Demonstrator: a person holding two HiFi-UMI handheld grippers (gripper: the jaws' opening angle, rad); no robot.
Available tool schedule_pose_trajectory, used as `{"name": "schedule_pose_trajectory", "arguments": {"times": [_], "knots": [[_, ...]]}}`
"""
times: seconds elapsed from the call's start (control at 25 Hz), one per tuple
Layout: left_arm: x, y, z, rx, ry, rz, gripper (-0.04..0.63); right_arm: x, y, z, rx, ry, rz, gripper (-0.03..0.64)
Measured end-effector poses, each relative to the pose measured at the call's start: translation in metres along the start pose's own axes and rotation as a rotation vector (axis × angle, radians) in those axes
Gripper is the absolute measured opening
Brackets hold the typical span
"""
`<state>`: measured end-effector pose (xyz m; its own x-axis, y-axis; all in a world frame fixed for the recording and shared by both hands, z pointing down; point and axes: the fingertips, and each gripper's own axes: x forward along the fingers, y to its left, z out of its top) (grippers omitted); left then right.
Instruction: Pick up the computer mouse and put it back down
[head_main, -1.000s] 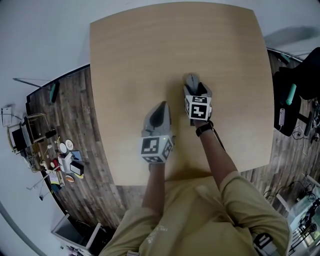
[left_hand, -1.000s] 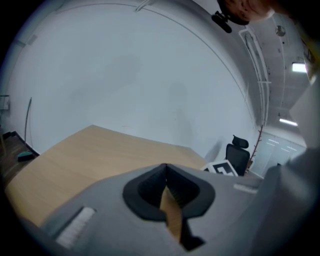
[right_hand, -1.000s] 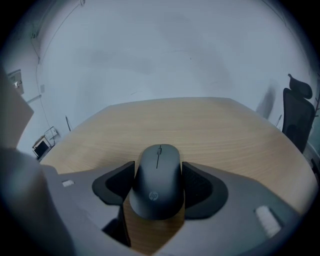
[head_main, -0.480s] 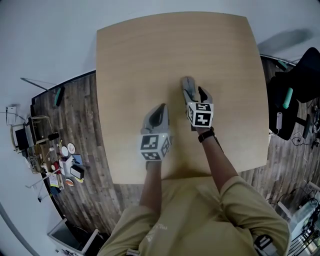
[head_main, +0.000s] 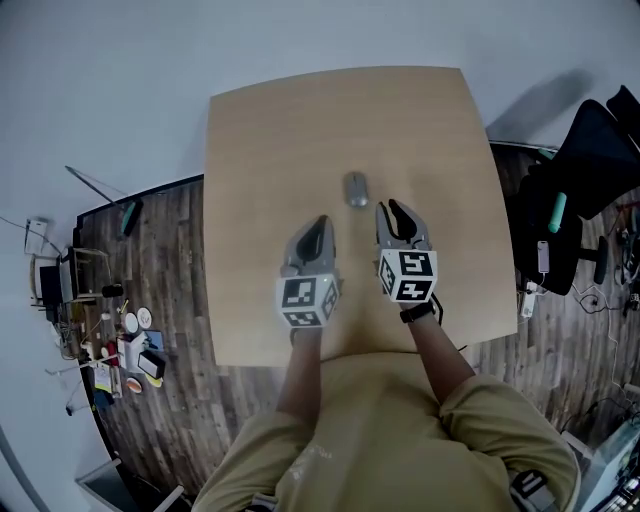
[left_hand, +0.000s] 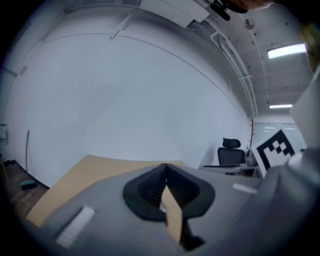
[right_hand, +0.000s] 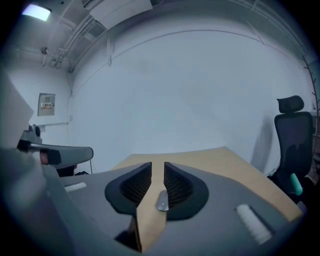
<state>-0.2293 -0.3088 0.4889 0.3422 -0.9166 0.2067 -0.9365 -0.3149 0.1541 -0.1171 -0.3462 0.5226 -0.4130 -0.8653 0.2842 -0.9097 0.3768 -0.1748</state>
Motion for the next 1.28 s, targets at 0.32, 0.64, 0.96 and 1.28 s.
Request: {"name": "schedule_pose_trajectory", "arguments": {"times": [0.32,0.64,0.96,1.28], "knots": [[-0.054,-0.045,0.026,0.036,-0.11,0.034,0.002,-0.09,0.01,0.034,-0.047,-0.137,0.033,0.024],[-0.092,-0.083,0.033,0.072,-0.152,0.038,0.0,-0.146,0.016,0.036,-0.104,-0.201,0.044,0.008],[-0.117,-0.111,0.028,0.091,-0.158,0.041,0.002,-0.175,0.023,0.03,-0.121,-0.211,0.08,0.008],[-0.116,-0.134,0.022,0.097,-0.162,0.041,0.002,-0.195,0.015,0.027,-0.141,-0.226,0.102,0.008]]}}
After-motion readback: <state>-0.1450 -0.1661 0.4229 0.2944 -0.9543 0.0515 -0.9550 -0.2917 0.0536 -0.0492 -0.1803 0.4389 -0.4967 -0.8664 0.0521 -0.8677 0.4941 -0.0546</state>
